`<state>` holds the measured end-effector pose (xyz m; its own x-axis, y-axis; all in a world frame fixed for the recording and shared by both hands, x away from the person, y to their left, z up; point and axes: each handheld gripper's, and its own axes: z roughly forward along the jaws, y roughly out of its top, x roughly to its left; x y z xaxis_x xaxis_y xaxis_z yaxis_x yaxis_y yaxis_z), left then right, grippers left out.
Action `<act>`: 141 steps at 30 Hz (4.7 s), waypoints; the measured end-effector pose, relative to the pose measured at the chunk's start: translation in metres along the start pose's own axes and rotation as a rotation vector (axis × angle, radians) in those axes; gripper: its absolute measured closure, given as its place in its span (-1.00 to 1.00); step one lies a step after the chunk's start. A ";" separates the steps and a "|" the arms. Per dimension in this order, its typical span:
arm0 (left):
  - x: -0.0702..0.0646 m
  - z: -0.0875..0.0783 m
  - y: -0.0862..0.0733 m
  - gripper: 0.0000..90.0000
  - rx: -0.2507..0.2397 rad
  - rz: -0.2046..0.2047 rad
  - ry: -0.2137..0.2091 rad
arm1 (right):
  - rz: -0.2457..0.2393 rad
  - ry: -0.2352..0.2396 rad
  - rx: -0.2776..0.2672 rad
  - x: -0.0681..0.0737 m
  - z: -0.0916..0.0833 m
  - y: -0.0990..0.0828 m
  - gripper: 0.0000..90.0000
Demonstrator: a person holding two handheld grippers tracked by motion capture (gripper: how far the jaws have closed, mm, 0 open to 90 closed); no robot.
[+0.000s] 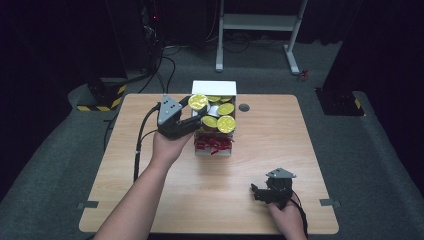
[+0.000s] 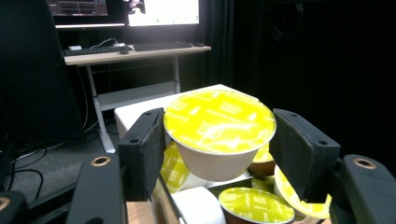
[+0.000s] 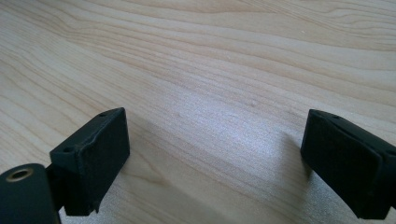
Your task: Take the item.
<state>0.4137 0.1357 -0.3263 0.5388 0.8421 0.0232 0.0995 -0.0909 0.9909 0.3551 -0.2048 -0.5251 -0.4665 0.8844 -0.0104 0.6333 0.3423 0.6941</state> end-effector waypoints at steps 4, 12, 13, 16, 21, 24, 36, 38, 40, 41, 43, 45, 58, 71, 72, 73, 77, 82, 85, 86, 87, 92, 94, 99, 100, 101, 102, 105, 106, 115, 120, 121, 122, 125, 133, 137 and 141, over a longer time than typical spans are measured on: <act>0.005 -0.005 0.001 -0.17 -0.010 -0.012 0.009 | 0.000 0.000 -0.001 0.000 0.000 0.000 -0.82; 0.017 -0.013 0.002 -0.17 -0.007 -0.015 0.042 | 0.002 0.000 -0.001 0.000 0.000 0.000 -0.82; 0.018 -0.014 0.002 -0.17 -0.005 -0.018 0.043 | 0.003 -0.001 -0.002 0.000 0.000 0.000 -0.82; 0.021 -0.017 0.001 -0.17 -0.004 -0.017 0.051 | 0.002 0.000 -0.001 0.000 0.000 0.000 -0.82; 0.030 -0.023 0.000 -0.17 0.002 -0.017 0.076 | 0.004 0.000 0.000 0.000 0.000 0.000 -0.82; 0.035 -0.025 -0.003 -0.17 0.005 -0.021 0.089 | 0.002 0.000 -0.001 0.000 0.000 0.000 -0.82; 0.054 -0.032 -0.019 -0.17 0.041 -0.034 0.135 | 0.002 -0.001 -0.001 0.000 0.000 0.000 -0.82; 0.057 -0.033 -0.022 -0.17 0.048 -0.036 0.144 | 0.001 -0.001 -0.001 0.000 0.000 0.000 -0.82; 0.061 -0.034 -0.027 -0.17 0.057 -0.040 0.151 | 0.001 0.000 0.000 0.000 0.000 0.000 -0.82; 0.063 -0.034 -0.029 -0.17 0.060 -0.043 0.154 | 0.001 0.000 0.000 0.000 0.000 0.000 -0.82; 0.067 -0.035 -0.035 -0.17 0.068 -0.048 0.163 | 0.000 0.000 0.000 0.000 0.000 0.000 -0.82; 0.070 -0.035 -0.040 -0.17 0.078 -0.060 0.171 | 0.002 0.000 0.001 0.000 0.000 0.000 -0.82; 0.087 -0.031 -0.081 -0.17 0.163 -0.093 0.211 | 0.001 0.000 0.000 0.000 0.000 0.000 -0.82; 0.094 -0.026 -0.113 -0.17 0.237 -0.113 0.227 | 0.002 0.000 0.000 0.000 0.000 0.000 -0.82; 0.094 -0.025 -0.116 -0.17 0.239 -0.111 0.229 | 0.000 -0.001 -0.001 0.000 0.000 0.000 -0.82; 0.094 -0.024 -0.119 -0.17 0.245 -0.113 0.228 | 0.001 0.000 0.000 0.000 0.000 0.000 -0.82; 0.094 -0.021 -0.130 -0.17 0.273 -0.120 0.230 | 0.003 0.000 0.000 0.000 0.000 0.000 -0.82; 0.090 -0.012 -0.141 -0.17 0.332 -0.101 0.223 | 0.000 0.000 0.000 0.000 0.000 0.000 -0.82; 0.089 -0.010 -0.143 -0.17 0.344 -0.090 0.220 | 0.000 0.000 0.000 0.000 0.000 0.000 -0.82; 0.088 -0.008 -0.144 -0.17 0.350 -0.091 0.218 | 0.000 0.000 0.000 0.000 0.000 0.000 -0.82; 0.087 -0.007 -0.145 -0.17 0.356 -0.087 0.217 | 0.001 -0.001 -0.001 0.000 0.000 0.000 -0.82; 0.084 0.000 -0.152 -0.17 0.384 -0.087 0.211 | 0.001 -0.001 -0.001 0.000 0.000 0.000 -0.82; 0.085 0.001 -0.153 -0.17 0.389 -0.084 0.212 | 0.002 0.001 0.000 0.000 0.000 0.000 -0.82; 0.087 0.006 -0.159 -0.17 0.417 -0.098 0.218 | -0.004 0.000 -0.001 0.000 0.000 0.000 -0.82; 0.089 0.010 -0.163 -0.17 0.428 -0.103 0.218 | -0.004 0.000 -0.001 0.000 0.000 0.000 -0.82; 0.089 0.010 -0.163 -0.17 0.428 -0.103 0.218 | -0.004 0.000 -0.001 0.000 0.000 0.000 -0.82; 0.089 0.011 -0.164 -0.17 0.433 -0.112 0.219 | -0.004 0.000 -0.001 0.000 0.000 0.000 -0.82; 0.091 0.016 -0.169 -0.17 0.454 -0.123 0.215 | -0.005 0.000 -0.001 0.000 0.000 0.000 -0.82; 0.091 0.018 -0.172 -0.17 0.467 -0.128 0.219 | -0.004 0.000 -0.001 0.000 0.000 0.000 -0.82; 0.097 0.023 -0.182 -0.17 0.530 -0.147 0.237 | -0.005 0.003 -0.001 0.000 0.000 0.000 -0.82; 0.099 0.025 -0.186 -0.17 0.557 -0.150 0.246 | -0.005 0.003 -0.001 0.000 0.000 0.000 -0.82; 0.099 0.025 -0.186 -0.17 0.556 -0.146 0.246 | -0.005 0.003 -0.001 0.000 0.000 0.000 -0.82; 0.099 0.025 -0.186 -0.17 0.555 -0.145 0.246 | -0.005 0.003 -0.001 0.000 0.000 0.000 -0.82; 0.098 0.025 -0.186 -0.18 0.558 -0.126 0.245 | -0.005 0.003 -0.001 0.000 0.000 0.000 -0.82; 0.100 0.020 -0.181 -0.46 0.566 -0.157 0.210 | -0.005 0.003 -0.001 0.000 0.000 0.000 -0.82; 0.099 0.012 -0.173 -0.48 0.547 -0.168 0.185 | -0.005 0.003 -0.001 0.000 0.000 0.000 -0.82; 0.096 -0.002 -0.164 -0.51 0.518 -0.153 0.163 | -0.001 0.004 0.001 0.000 0.000 0.000 -0.82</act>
<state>0.4473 0.2331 -0.4867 0.3533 0.9339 -0.0549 0.5866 -0.1754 0.7907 0.3547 -0.2048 -0.5249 -0.4695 0.8829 -0.0085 0.6332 0.3434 0.6936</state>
